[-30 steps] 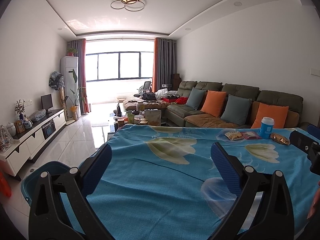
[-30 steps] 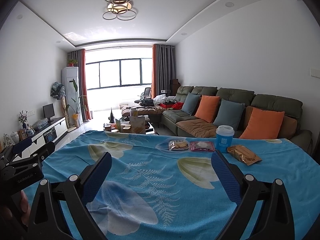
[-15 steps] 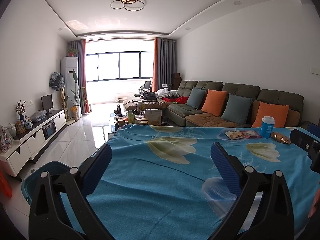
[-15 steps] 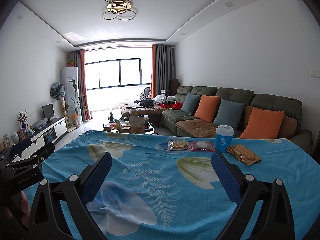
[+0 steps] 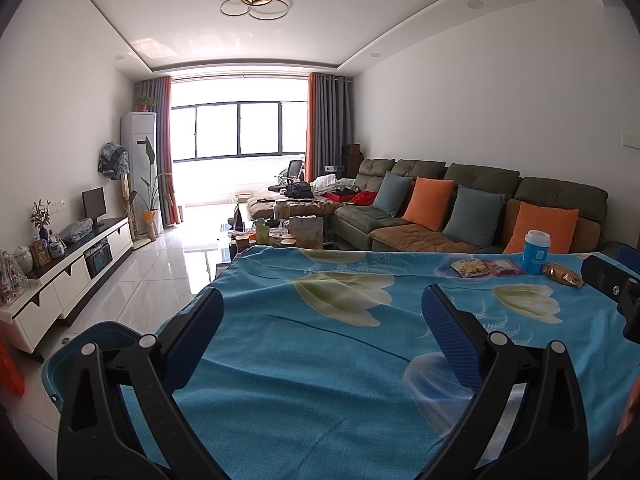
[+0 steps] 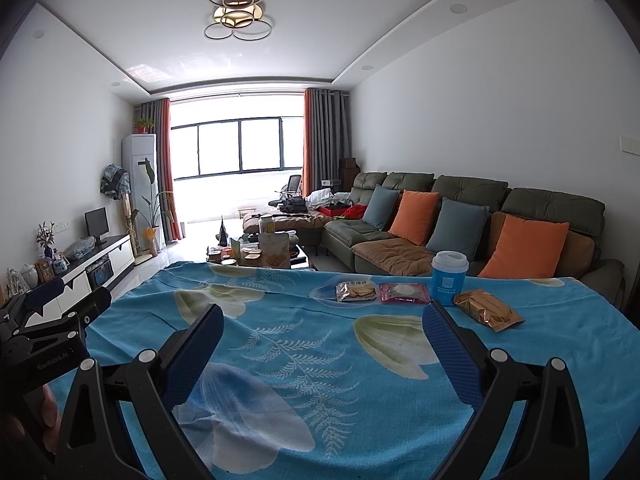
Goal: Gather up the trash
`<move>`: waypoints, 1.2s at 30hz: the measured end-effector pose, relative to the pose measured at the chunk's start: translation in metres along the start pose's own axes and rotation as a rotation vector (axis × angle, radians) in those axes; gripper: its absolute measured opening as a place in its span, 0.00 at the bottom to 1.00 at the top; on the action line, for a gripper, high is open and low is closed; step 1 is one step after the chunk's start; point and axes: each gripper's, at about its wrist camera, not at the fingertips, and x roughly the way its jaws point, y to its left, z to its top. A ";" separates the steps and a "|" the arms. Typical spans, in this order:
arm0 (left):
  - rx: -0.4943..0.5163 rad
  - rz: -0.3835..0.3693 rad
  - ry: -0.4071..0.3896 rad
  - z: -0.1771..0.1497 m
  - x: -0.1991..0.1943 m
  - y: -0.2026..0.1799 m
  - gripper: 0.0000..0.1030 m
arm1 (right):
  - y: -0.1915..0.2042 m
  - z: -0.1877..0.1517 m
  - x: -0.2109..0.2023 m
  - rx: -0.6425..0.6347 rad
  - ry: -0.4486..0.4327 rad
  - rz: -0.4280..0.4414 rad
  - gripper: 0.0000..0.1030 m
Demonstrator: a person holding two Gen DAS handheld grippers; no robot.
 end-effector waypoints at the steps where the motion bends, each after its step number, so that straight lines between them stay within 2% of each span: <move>1: 0.000 0.000 0.000 0.000 0.000 0.000 0.95 | 0.000 0.000 0.000 0.000 0.000 -0.001 0.93; 36: -0.005 0.010 0.041 -0.004 0.016 -0.003 0.95 | -0.003 -0.002 0.008 0.003 0.013 -0.011 0.93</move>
